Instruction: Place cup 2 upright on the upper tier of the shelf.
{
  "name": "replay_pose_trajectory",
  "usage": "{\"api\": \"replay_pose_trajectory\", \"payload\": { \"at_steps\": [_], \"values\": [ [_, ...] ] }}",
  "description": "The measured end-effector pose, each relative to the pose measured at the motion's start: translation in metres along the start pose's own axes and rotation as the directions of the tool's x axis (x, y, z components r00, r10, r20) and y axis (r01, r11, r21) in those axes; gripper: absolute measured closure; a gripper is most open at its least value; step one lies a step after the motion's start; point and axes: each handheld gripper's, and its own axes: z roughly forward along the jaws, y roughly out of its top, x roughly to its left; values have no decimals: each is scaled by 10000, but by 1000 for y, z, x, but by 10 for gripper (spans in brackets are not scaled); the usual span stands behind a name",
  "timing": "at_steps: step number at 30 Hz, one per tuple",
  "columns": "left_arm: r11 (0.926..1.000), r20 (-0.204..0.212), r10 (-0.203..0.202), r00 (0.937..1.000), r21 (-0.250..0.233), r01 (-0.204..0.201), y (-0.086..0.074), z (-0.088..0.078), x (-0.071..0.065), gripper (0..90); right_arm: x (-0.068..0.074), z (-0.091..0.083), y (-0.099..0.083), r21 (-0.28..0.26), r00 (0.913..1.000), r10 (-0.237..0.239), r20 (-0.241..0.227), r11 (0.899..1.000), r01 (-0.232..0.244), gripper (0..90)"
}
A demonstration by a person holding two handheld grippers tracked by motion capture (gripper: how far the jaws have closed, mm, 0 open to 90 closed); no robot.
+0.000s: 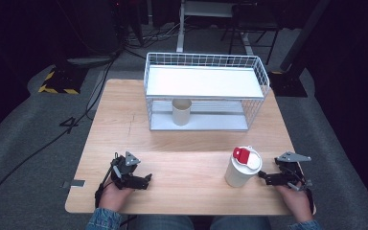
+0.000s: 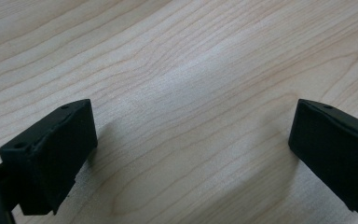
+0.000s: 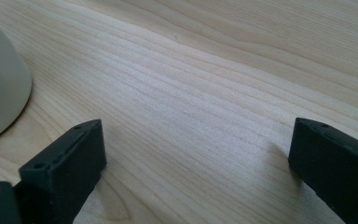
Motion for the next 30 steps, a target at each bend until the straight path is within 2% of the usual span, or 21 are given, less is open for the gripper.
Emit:
{"api": "replay_pose_trajectory", "payload": {
  "at_steps": [2, 3, 6, 8, 11, 20, 24, 27, 30],
  "values": [
    [10000, -54, -16, 10000, -40, 16, 0, 1, 0, 9, 0, 0, 0, -3, 10000, 0, 3, 10000, 0, 44],
    [9992, -321, -267, 9991, -323, 256, 0, 4, -3, 0, 0, 0, 0, -3, 10000, -5, 2, 10000, 5, 44],
    [9987, -444, -396, 9982, -337, 381, 3, 7, -7, 1, 0, 0, 0, -5, 10000, -6, -2, 10000, 6, 44],
    [9988, -402, -365, 9985, -345, 351, 6, 9, -8, 0, 0, 0, 0, -4, 10000, -2, 6, 10000, 2, 44],
    [9981, -493, -531, 9974, -333, 515, 8, 10, -8, 1, 1, -1, -1, -5, 10000, -2, 2, 10000, 2, 44],
    [9981, -499, -538, 9973, -324, 522, 8, 10, -8, 2, 1, -2, -1, -44, 10000, 13, 9, 10000, -13, 62],
    [9981, -484, -541, 9974, -335, 525, 8, 10, -8, 3, 0, -5, -1, -25, 9997, 38, -261, 10000, -39, 79],
    [9980, -485, -546, 9973, -341, 530, 8, 11, -8, 3, 2, -11, 1, -140, 9991, 14, -416, 9999, -20, 80],
    [9980, -491, -547, 9973, -343, 531, 8, 11, -8, 3, 8, -25, 5, -404, 9983, -207, -552, 9990, 185, 82]
  ]
}}
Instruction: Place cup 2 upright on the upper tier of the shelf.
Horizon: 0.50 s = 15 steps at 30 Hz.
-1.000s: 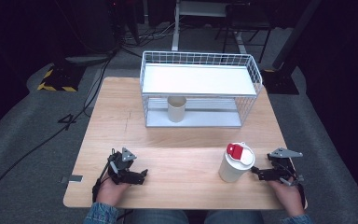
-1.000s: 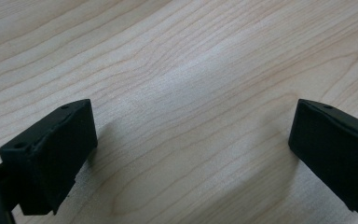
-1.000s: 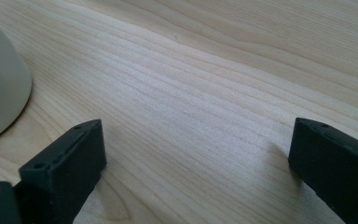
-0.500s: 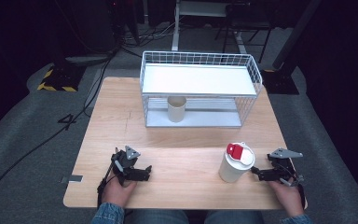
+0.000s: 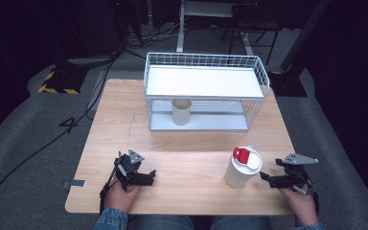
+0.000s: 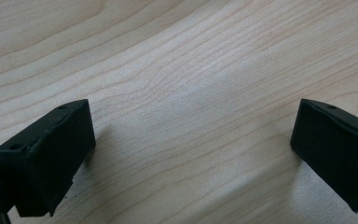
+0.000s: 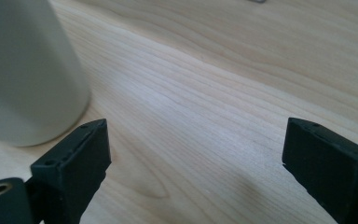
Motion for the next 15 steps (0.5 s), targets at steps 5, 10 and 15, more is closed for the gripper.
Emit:
{"api": "replay_pose_trajectory", "payload": {
  "at_steps": [5, 10, 15],
  "values": [
    [10000, 2, -5, 10000, 1, 5, 0, 0, 0, 3, 13, -20, 7, -333, 9989, -327, -329, 9989, 316, 85],
    [10000, -18, 7, 10000, -1, -7, 0, 0, 0, 3, 25, -35, 12, -528, 9910, -522, -1236, 9975, 459, 85],
    [10000, 4, -1, 10000, 0, 1, 0, 0, 0, 3, 37, -46, 18, -917, 9806, -830, -1777, 9935, 675, 85]
  ]
}}
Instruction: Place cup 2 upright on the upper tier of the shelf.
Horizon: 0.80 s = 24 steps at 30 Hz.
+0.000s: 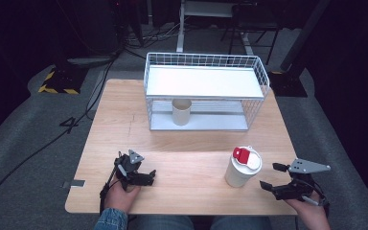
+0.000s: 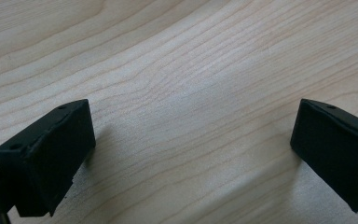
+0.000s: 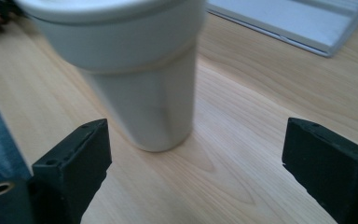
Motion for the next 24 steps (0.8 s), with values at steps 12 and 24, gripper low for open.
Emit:
{"api": "replay_pose_trajectory", "payload": {
  "at_steps": [12, 24],
  "values": [
    [10000, -18, -35, 10000, -28, 35, 0, 0, 1, 5, 19, 18, 8, -339, 9966, -386, -727, 9988, 362, 81],
    [10000, -14, -53, 10000, -29, 53, 0, 0, 0, 4, 21, 45, 9, -948, 9961, 45, -882, 9954, -129, 54]
  ]
}}
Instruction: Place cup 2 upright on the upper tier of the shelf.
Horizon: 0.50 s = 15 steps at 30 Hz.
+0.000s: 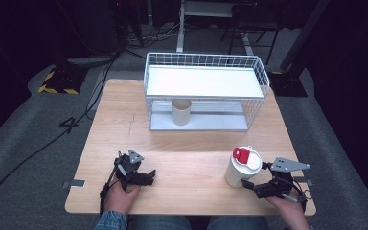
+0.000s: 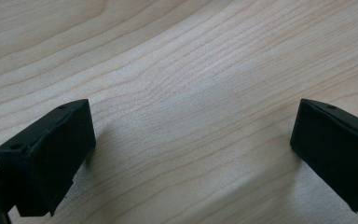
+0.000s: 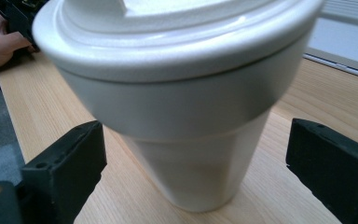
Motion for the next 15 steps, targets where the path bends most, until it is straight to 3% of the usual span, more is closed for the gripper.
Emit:
{"api": "replay_pose_trajectory", "payload": {
  "at_steps": [15],
  "values": [
    [10000, -68, 32, 10000, 28, -31, -1, -1, 0, 4, 2, 27, 6, -322, 9999, 4, -155, 9995, -9, 61]
  ]
}}
